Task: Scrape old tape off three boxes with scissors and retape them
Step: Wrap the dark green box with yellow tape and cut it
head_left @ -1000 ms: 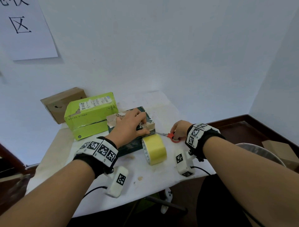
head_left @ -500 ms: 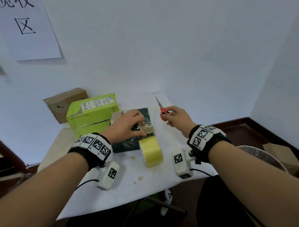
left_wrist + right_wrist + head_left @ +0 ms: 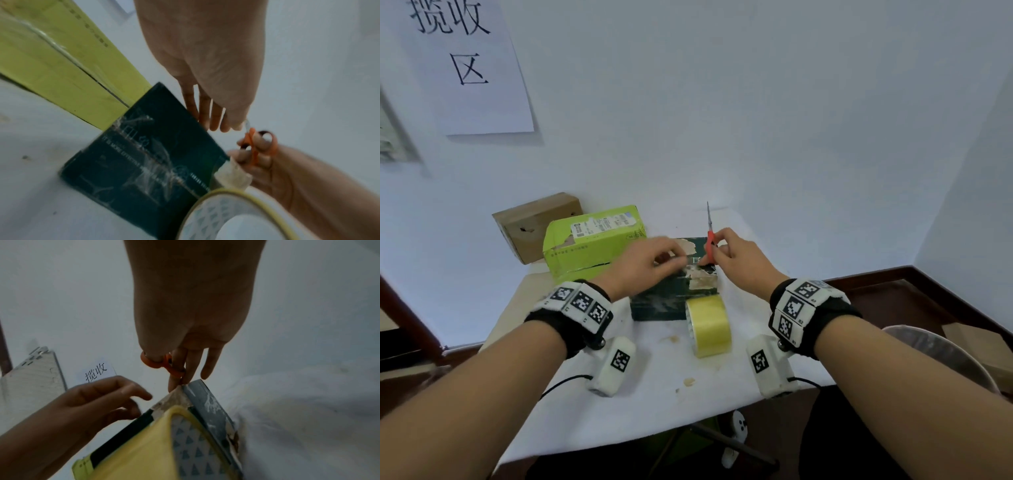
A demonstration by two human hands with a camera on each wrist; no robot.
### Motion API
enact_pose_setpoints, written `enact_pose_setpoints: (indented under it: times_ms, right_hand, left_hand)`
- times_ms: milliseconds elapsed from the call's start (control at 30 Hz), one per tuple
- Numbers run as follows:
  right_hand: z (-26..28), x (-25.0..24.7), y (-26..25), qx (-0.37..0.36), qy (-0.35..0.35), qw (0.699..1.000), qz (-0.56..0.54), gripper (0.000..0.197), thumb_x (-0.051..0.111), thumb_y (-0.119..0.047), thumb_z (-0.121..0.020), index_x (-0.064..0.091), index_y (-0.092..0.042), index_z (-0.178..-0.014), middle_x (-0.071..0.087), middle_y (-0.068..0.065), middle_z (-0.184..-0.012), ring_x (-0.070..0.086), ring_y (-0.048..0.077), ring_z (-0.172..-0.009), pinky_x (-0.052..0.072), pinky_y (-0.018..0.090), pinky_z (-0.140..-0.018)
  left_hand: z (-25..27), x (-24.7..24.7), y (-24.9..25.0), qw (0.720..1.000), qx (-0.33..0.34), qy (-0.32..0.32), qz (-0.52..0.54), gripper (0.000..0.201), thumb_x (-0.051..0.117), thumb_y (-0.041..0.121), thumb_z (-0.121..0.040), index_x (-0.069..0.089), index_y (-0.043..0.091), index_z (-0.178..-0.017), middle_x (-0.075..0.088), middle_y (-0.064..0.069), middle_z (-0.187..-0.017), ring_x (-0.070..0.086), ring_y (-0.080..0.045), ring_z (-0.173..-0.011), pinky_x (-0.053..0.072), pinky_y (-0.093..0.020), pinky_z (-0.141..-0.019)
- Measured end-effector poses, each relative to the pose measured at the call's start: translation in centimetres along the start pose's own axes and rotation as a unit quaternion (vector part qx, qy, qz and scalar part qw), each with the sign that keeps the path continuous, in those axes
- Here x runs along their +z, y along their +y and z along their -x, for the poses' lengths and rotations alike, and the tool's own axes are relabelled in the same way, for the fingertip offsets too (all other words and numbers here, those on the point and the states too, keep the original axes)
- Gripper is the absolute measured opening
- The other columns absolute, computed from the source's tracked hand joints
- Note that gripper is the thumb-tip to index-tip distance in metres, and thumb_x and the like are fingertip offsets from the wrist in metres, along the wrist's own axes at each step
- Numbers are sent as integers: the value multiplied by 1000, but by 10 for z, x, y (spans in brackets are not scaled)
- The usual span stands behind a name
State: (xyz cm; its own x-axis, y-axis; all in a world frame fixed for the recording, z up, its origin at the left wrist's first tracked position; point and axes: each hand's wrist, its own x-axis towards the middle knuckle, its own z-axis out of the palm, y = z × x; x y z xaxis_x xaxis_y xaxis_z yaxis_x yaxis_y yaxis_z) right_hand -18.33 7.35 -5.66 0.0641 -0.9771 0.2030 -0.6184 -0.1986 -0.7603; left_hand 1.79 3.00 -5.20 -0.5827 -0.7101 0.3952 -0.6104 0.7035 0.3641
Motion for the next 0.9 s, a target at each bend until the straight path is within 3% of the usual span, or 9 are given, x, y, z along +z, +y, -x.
enact_pose_setpoints:
  times_ms: [67,133,200,300,433,633,700,767,900]
  right_hand:
    - [1,3,-1,1,16,1000,10,23,41,-39,-100,47,-20,-109,75,-4,-92,65,19,-81,50,35,-76]
    - [0,7,0,0,26,999,32,22,40,-41,-100,46,-22,-107,75,-2,-91,65,20,-80,50,36,-76]
    - [1,10,1,-5,24,998,56,22,40,-41,-99,46,-21,-106,74,4,-90,63,23,-76,50,38,-72]
    - [4,10,-4,-22,16,995,99,27,41,-39,-98,48,-15,-110,71,6,-83,61,25,-73,47,37,-68]
    - [9,9,-12,-37,-3,989,145,31,41,-38,-98,48,-14,-115,69,5,-86,60,24,-79,48,37,-70]
    - [12,7,-8,-25,-12,992,120,32,42,-39,-99,49,-12,-114,65,7,-82,58,24,-74,43,33,-63]
    - [11,10,-5,-19,-2,993,120,32,44,-40,-98,50,-12,-112,67,9,-87,61,26,-78,49,37,-68]
    - [11,14,-3,-17,11,993,115,31,44,-41,-97,50,-14,-110,69,8,-90,63,27,-79,52,42,-73]
    - [13,14,-6,-5,20,993,118,34,44,-43,-96,51,-13,-110,68,9,-94,63,26,-82,52,40,-75]
  left_hand:
    - [7,-7,0,998,-52,41,23,14,62,32,-92,69,19,-93,64,12,-86,56,1,-75,41,-11,-66]
    - [14,-10,-1,998,-58,10,17,13,64,30,-91,71,23,-99,66,13,-91,56,3,-78,39,-8,-67]
    - [22,-7,-3,997,-56,-48,-23,22,65,27,-90,70,25,-111,68,11,-102,56,3,-89,37,-2,-71]
    - [28,-6,-8,998,-40,-45,-29,29,65,18,-90,68,18,-119,66,4,-122,56,-4,-107,30,7,-78]
    - [26,-9,-11,996,-72,-47,30,30,64,11,-90,68,19,-118,64,5,-123,56,-5,-113,34,4,-85]
    - [20,-5,-4,986,-157,-18,47,27,55,8,-95,69,18,-116,65,12,-114,57,-5,-103,37,0,-75]
    - [21,-5,2,964,-230,33,132,17,55,8,-95,69,16,-101,67,6,-97,62,-5,-84,45,-9,-70]
    - [24,-5,9,909,-325,-7,261,13,55,9,-96,66,9,-89,68,-7,-86,64,-11,-70,54,-16,-63]
    - [32,8,24,824,-402,-129,377,29,53,24,-98,64,0,-109,70,-16,-104,65,-20,-87,57,-30,-84]
